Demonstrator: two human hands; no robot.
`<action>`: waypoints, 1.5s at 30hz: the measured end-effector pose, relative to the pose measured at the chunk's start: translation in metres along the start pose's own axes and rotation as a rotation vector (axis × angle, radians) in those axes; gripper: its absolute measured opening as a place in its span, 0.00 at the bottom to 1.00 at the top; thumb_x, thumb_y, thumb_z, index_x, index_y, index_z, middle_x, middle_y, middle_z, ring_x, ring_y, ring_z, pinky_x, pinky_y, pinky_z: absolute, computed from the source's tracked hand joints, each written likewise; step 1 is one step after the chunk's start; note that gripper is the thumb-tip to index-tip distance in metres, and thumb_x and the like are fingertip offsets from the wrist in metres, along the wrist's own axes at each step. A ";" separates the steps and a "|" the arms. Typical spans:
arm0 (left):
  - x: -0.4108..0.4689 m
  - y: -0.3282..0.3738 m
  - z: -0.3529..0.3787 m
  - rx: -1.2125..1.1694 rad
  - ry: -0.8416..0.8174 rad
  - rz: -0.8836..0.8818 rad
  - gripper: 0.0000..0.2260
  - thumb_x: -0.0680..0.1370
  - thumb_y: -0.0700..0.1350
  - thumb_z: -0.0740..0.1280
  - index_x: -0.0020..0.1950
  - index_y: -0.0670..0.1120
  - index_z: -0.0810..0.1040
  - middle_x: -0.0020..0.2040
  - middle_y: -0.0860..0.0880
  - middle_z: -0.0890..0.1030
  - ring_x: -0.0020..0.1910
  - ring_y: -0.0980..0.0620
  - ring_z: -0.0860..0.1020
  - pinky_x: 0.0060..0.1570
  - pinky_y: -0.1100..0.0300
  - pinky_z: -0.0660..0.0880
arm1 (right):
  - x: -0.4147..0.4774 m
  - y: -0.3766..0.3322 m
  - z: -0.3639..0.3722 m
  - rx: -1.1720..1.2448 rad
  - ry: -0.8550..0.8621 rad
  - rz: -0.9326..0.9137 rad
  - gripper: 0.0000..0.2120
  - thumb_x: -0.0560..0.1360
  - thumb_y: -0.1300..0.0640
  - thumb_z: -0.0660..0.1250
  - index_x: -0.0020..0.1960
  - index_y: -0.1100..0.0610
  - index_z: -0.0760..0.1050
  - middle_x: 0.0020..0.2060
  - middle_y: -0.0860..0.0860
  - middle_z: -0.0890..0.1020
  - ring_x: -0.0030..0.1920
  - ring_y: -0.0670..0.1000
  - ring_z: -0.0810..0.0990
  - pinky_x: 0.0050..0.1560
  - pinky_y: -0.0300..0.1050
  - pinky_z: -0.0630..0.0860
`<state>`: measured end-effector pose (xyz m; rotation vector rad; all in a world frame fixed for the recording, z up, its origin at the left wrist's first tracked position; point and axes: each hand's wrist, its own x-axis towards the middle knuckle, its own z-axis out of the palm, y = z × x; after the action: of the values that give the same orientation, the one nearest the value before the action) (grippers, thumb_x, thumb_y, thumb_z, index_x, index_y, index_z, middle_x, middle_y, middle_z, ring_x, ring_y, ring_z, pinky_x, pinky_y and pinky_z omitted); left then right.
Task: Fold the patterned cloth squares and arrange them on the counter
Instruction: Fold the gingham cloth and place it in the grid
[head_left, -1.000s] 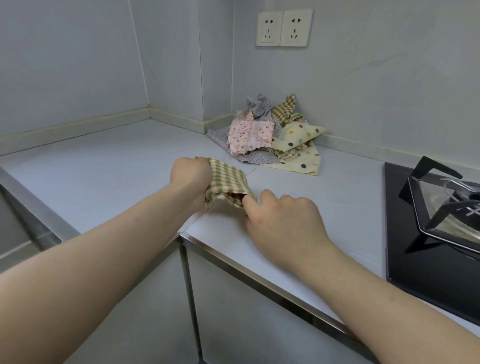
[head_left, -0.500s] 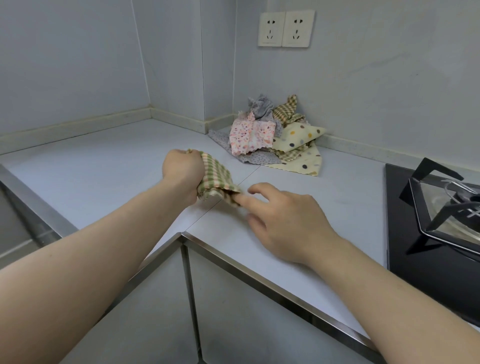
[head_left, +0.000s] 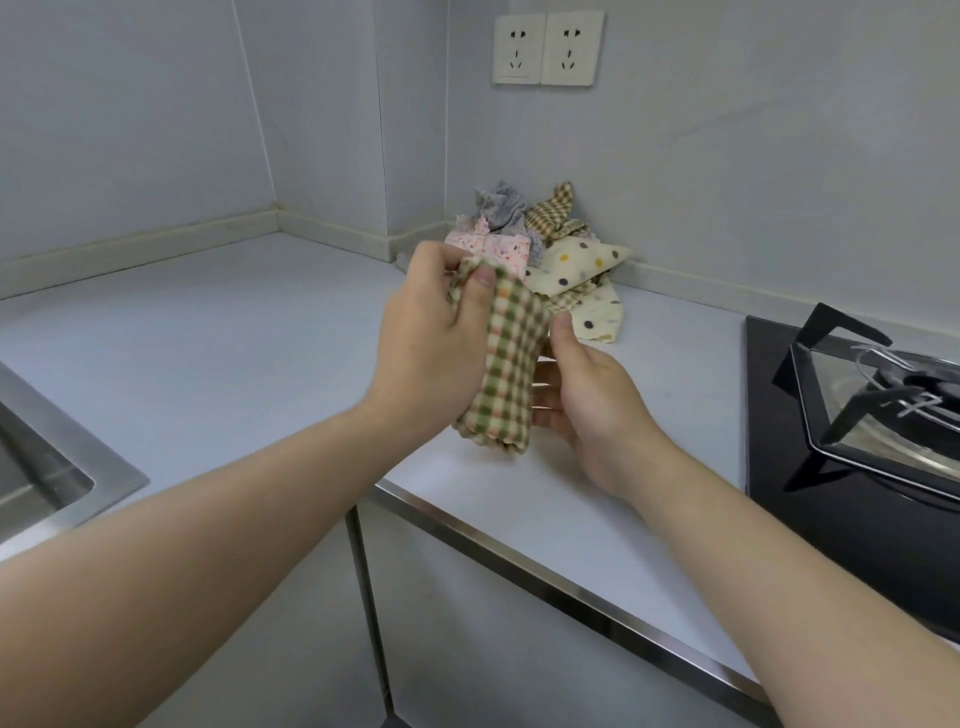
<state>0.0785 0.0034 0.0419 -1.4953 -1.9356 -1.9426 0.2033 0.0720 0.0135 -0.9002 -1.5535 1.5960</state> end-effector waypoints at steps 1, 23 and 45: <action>-0.003 0.000 0.002 -0.011 -0.005 -0.001 0.04 0.84 0.49 0.63 0.52 0.50 0.72 0.40 0.58 0.78 0.39 0.66 0.76 0.37 0.72 0.68 | -0.001 -0.001 0.000 0.029 0.007 -0.019 0.22 0.84 0.39 0.54 0.55 0.52 0.81 0.48 0.50 0.87 0.48 0.52 0.86 0.51 0.52 0.82; -0.017 -0.022 0.020 -0.172 -0.033 -0.268 0.04 0.85 0.50 0.60 0.51 0.55 0.72 0.44 0.57 0.77 0.43 0.60 0.76 0.45 0.62 0.73 | 0.002 0.001 -0.007 -0.158 0.279 -0.149 0.26 0.84 0.38 0.50 0.45 0.52 0.79 0.42 0.45 0.85 0.48 0.47 0.84 0.54 0.48 0.81; -0.025 -0.034 0.021 0.120 -0.013 -0.343 0.20 0.85 0.53 0.59 0.38 0.42 0.68 0.31 0.53 0.69 0.29 0.58 0.65 0.30 0.62 0.63 | 0.008 0.014 -0.006 -0.489 0.334 -0.279 0.15 0.86 0.48 0.52 0.45 0.52 0.68 0.29 0.46 0.74 0.30 0.45 0.73 0.30 0.41 0.66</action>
<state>0.0839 0.0127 -0.0039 -1.2146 -2.4000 -1.8886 0.2044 0.0822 -0.0010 -1.0828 -1.7582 0.8312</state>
